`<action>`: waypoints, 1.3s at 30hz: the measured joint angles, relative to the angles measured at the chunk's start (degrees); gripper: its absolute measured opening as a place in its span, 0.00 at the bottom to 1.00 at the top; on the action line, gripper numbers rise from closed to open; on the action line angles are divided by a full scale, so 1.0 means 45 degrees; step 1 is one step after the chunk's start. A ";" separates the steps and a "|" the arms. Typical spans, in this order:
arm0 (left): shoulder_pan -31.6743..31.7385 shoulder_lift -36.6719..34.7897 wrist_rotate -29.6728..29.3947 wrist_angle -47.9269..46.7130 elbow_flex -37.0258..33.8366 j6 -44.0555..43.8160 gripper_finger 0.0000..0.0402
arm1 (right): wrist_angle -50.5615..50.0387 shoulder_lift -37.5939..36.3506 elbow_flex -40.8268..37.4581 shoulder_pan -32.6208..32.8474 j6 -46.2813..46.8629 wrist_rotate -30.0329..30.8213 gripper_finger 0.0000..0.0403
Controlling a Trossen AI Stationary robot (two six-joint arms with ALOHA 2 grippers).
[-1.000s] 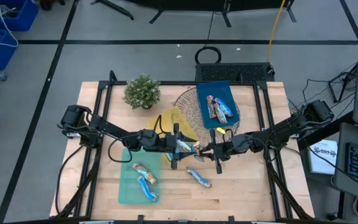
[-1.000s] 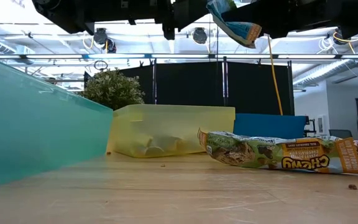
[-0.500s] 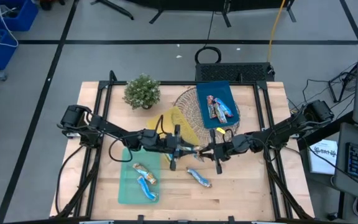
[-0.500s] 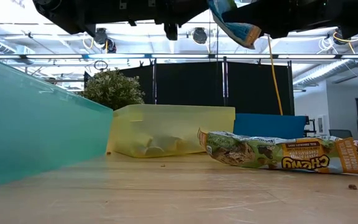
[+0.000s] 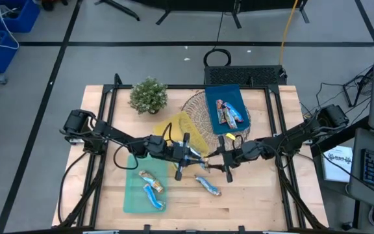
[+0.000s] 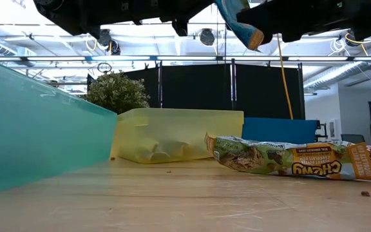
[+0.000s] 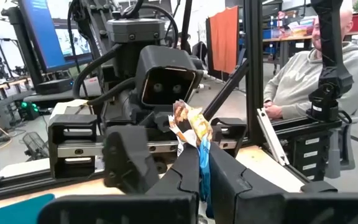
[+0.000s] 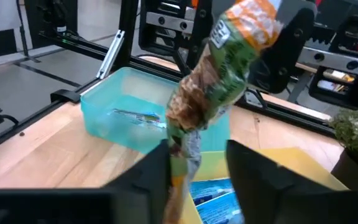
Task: Pick and place Granola Bars by type
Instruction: Put the yellow granola bar into the green bin
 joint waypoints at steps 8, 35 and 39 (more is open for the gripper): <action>-0.0258 -0.1100 -0.0864 -0.2012 -0.0019 0.0562 0.03 | -0.1465 -0.0612 -0.0008 0.0000 0.0339 0.1688 0.66; -0.2594 -0.7191 -0.7281 -0.4460 -0.4388 0.0257 0.03 | -0.0501 -0.7695 -0.4859 -0.0219 0.1589 0.1517 0.65; -0.2584 -0.8293 -0.7316 -0.2979 -0.6117 -0.0328 0.03 | -0.0569 -0.8542 -0.5096 -0.0223 0.1587 0.0365 0.65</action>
